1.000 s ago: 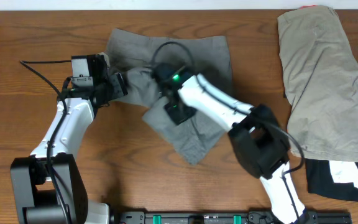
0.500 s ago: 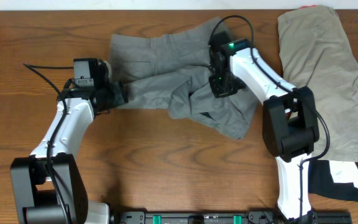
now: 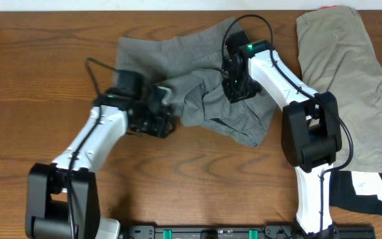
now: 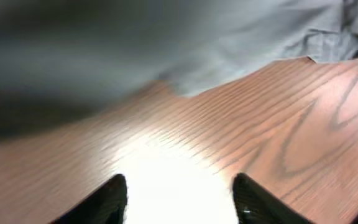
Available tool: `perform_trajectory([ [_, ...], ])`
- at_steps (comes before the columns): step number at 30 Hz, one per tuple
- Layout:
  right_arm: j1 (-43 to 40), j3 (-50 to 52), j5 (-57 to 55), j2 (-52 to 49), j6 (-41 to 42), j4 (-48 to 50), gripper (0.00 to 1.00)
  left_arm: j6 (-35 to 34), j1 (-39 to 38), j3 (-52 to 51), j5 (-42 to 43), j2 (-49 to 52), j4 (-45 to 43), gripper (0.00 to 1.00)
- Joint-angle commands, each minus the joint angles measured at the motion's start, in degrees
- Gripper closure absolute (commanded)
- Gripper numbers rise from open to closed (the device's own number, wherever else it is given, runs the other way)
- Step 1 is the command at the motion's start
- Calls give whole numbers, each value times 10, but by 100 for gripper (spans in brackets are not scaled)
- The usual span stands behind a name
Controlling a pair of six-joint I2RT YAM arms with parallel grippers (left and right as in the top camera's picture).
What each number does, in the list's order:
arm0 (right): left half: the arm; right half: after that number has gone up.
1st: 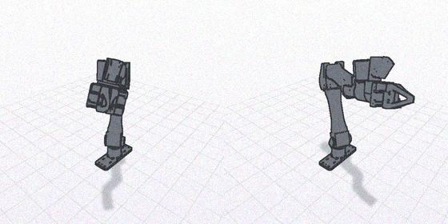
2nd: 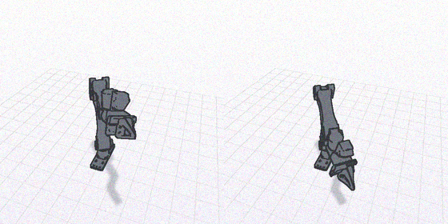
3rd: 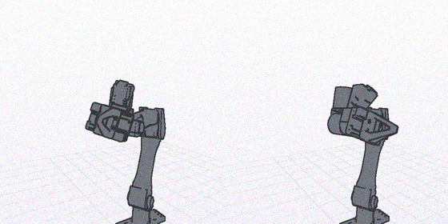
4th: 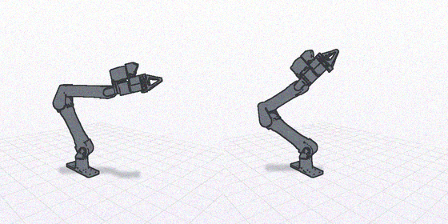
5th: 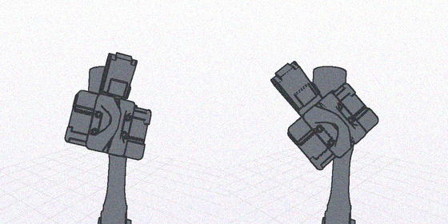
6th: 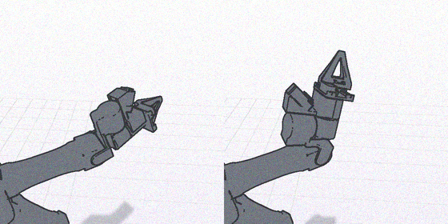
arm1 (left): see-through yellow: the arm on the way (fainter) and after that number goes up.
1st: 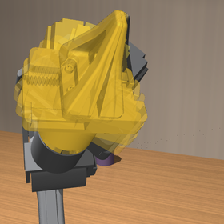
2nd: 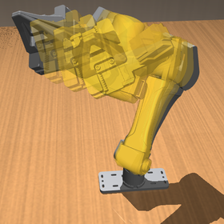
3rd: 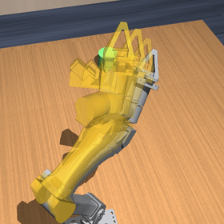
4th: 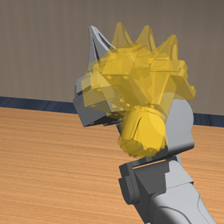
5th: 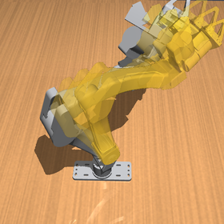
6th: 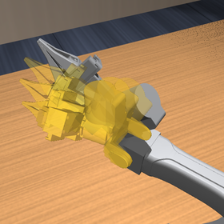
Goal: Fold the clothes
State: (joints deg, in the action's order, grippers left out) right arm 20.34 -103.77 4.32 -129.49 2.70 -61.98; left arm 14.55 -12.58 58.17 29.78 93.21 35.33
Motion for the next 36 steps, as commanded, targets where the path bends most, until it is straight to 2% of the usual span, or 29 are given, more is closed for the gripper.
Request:
perform_trajectory([
  [1,0,-12,18,5,-6,5,68,40,-42,-1,-100,4,-19,39],
  [5,0,-12,24,5,-6,9,68,31,-77,-1,-168,31,-69,36],
  [11,-1,-12,23,5,-7,9,68,-35,-83,-1,-219,70,-163,36],
  [19,-1,-12,23,5,-7,9,67,-44,-83,-1,-236,123,-259,36],
  [28,-1,-12,19,5,-7,10,64,-59,-84,-1,-236,150,-280,36],
  [29,-1,-12,19,5,-7,10,64,-59,-84,-1,-236,152,-279,41],
  [30,-1,-12,19,5,-7,10,63,-59,-84,-1,-236,152,-276,53],
  [31,-1,-12,19,5,-7,10,63,-61,-84,-1,-236,152,-273,72],
  [32,-1,-12,19,5,-7,10,63,-68,-84,-1,-236,151,-269,85],
  [33,-1,-12,19,5,-7,10,63,-81,-83,-1,-237,149,-266,92],
  [36,-1,-12,19,5,-7,9,63,-128,-76,1,-236,133,-238,94],
])
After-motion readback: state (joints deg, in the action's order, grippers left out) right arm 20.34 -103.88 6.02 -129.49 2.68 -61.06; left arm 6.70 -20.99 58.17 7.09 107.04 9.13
